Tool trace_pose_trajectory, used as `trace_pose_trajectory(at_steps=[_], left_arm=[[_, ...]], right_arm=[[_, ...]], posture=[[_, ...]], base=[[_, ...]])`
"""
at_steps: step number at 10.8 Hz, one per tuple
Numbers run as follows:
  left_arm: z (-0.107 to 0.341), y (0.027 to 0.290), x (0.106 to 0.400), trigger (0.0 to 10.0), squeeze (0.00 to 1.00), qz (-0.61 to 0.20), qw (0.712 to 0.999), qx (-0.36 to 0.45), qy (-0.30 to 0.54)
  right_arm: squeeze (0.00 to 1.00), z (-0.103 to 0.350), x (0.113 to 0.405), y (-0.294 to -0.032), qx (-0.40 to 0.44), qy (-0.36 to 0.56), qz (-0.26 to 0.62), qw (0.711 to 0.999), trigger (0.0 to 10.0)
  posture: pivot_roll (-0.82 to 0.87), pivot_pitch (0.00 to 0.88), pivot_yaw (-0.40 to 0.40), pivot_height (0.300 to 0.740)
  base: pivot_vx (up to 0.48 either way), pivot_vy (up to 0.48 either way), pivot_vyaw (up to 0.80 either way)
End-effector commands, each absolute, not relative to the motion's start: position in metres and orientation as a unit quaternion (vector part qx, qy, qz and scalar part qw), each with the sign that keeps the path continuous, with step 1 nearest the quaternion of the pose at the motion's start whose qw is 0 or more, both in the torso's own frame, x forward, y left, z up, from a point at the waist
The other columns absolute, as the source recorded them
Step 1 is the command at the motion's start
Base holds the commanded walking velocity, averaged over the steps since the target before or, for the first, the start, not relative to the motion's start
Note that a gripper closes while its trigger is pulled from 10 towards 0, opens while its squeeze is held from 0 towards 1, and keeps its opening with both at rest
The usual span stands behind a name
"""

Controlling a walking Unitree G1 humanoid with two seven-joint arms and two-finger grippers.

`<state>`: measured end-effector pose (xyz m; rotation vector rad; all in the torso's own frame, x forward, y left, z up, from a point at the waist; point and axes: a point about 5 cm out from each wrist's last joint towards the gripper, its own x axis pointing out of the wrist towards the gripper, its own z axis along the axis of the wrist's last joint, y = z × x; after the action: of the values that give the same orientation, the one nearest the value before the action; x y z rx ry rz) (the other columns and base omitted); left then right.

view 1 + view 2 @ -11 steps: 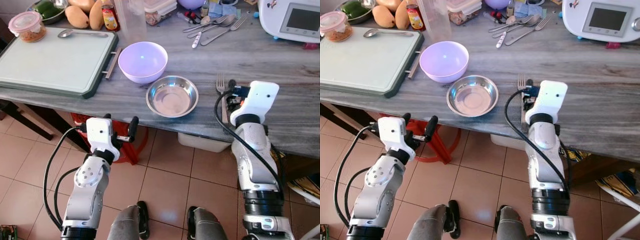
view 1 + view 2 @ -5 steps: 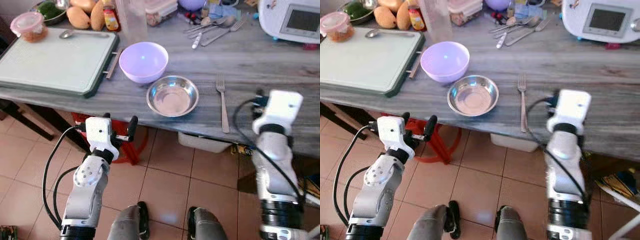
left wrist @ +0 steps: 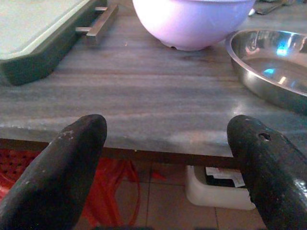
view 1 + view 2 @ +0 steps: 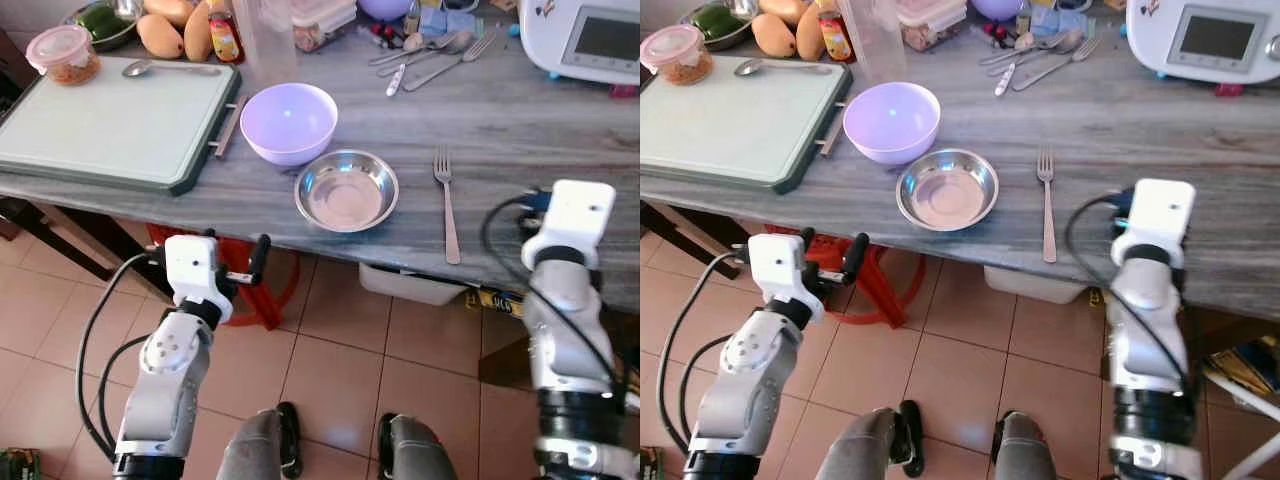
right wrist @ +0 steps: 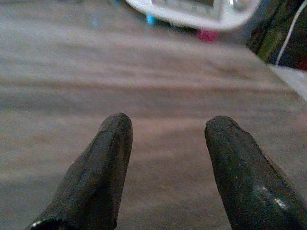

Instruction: Setting the table

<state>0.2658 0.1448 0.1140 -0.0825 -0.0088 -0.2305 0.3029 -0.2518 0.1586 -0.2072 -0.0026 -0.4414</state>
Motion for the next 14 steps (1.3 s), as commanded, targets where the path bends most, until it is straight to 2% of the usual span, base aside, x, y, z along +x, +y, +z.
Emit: trace_pose_trajectory(at_steps=[1,5,8,10,14], left_arm=[[0.113,0.15,0.261,10.0,0.0,-0.111,0.993,-0.037,0.003],[0.113,0.152,0.254,10.0,0.0,-0.113,0.993,-0.035,0.016],[0.113,0.152,0.253,10.0,0.0,-0.112,0.993,-0.037,0.022],[0.112,0.15,0.254,10.0,0.0,-0.112,0.993,-0.038,0.025],[0.111,0.147,0.257,10.0,0.0,-0.111,0.993,-0.042,0.028]], right_arm=[[0.0,0.158,0.303,-0.257,-0.1,0.011,-0.221,0.97,10.0],[0.0,0.147,0.312,-0.252,-0.069,0.063,-0.19,0.977,10.0],[0.0,0.15,0.326,-0.233,-0.065,0.072,-0.11,0.989,10.0],[0.0,0.153,0.331,-0.215,-0.032,0.087,-0.038,0.995,10.0],[0.0,0.158,0.324,-0.205,-0.001,0.119,0.035,0.992,10.0]], posture=[[0.0,0.252,0.107,0.74],[0.01,0.279,0.114,0.74],[0.01,0.285,0.109,0.74],[0.0,0.281,0.101,0.74],[-0.02,0.273,0.095,0.74]], base=[[0.0,0.0,0.0],[0.0,0.0,0.0],[0.0,0.0,0.0],[0.0,0.0,0.0],[0.0,0.0,0.0]])
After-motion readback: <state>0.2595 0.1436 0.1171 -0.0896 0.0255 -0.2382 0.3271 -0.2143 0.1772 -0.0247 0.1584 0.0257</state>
